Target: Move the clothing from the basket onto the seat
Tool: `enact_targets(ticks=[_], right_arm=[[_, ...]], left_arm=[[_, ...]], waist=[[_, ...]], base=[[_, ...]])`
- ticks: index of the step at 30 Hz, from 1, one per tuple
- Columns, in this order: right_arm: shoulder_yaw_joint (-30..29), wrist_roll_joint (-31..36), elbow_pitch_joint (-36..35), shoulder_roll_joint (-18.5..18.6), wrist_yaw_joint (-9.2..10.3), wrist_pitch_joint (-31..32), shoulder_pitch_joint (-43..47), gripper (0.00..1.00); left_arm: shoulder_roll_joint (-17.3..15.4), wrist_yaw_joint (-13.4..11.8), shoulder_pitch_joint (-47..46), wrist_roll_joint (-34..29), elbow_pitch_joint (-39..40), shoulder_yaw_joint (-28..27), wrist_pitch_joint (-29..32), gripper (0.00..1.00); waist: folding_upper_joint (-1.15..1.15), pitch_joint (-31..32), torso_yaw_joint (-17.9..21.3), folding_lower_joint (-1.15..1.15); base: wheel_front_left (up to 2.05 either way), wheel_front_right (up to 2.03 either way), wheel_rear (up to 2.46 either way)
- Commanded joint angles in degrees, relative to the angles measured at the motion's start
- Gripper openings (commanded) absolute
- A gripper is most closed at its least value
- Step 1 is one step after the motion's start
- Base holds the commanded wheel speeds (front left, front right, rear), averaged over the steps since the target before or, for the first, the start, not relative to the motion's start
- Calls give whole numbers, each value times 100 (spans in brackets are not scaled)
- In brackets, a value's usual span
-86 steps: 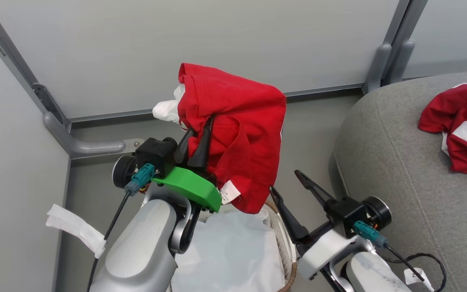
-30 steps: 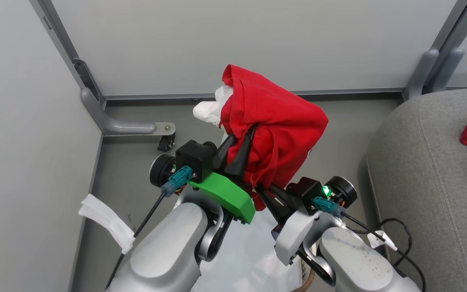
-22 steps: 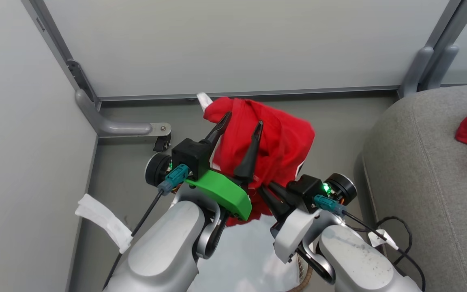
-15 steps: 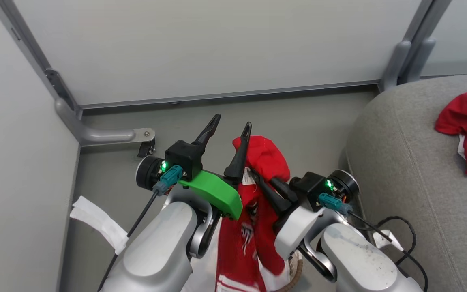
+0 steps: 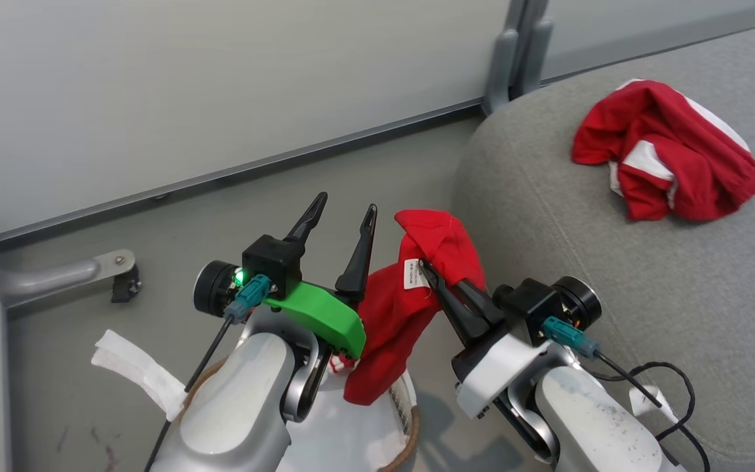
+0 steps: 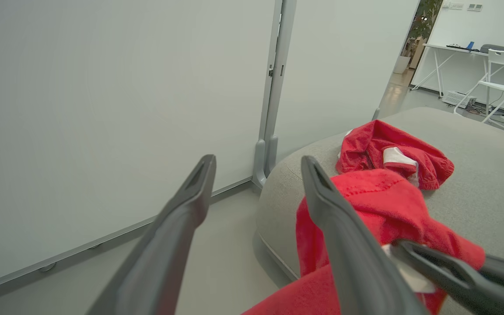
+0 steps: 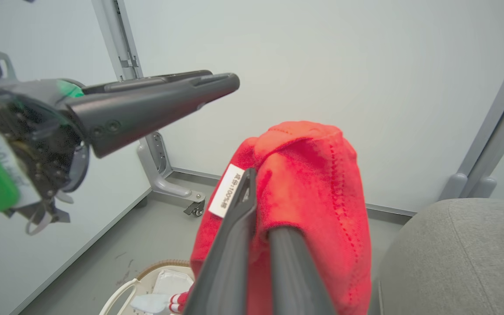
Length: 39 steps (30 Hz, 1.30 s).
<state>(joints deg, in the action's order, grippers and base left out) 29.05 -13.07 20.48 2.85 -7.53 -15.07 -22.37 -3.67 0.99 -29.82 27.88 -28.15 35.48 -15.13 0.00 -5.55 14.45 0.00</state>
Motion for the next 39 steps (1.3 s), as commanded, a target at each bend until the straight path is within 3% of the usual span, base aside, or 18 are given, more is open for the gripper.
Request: enact_targets(ticks=[1,8,19,24,28,33,39], right_arm=[[-50,19,-70,13,8,-15,85,0],[-191,-13,-376,14,8,-15,203,0],[-1090,329,-1012,8,8,-15,486,0],[-1457,689,-1209,73,8,-15,87,0],[-1631,905,-1275,534,8,-15,-596,0],[-1774,1054,-1194,1376,8,-15,-1936,0],[-1909,1214,-650,2301,8,-13,-3707,0]], left_arm=[[-48,26,83,-76,-17,-26,-3,100],[-41,100,192,-232,-59,-183,-2,100],[41,366,-79,-357,-261,31,-3,100],[56,399,-153,-403,-295,67,-3,100],[60,413,-181,-475,-302,76,-3,100],[-3,389,-212,-578,-275,31,-3,100],[-119,396,-317,-683,-212,51,-2,100]], waist=[[0,-130,789,0],[0,-176,1578,0],[0,-439,1736,0],[0,-598,1753,0],[0,-789,1754,0],[0,-1089,1746,0],[0,-1513,1605,0]], base=[[0,0,0],[0,0,0],[0,0,0],[0,0,0],[0,0,0],[0,0,0],[0,0,0]])
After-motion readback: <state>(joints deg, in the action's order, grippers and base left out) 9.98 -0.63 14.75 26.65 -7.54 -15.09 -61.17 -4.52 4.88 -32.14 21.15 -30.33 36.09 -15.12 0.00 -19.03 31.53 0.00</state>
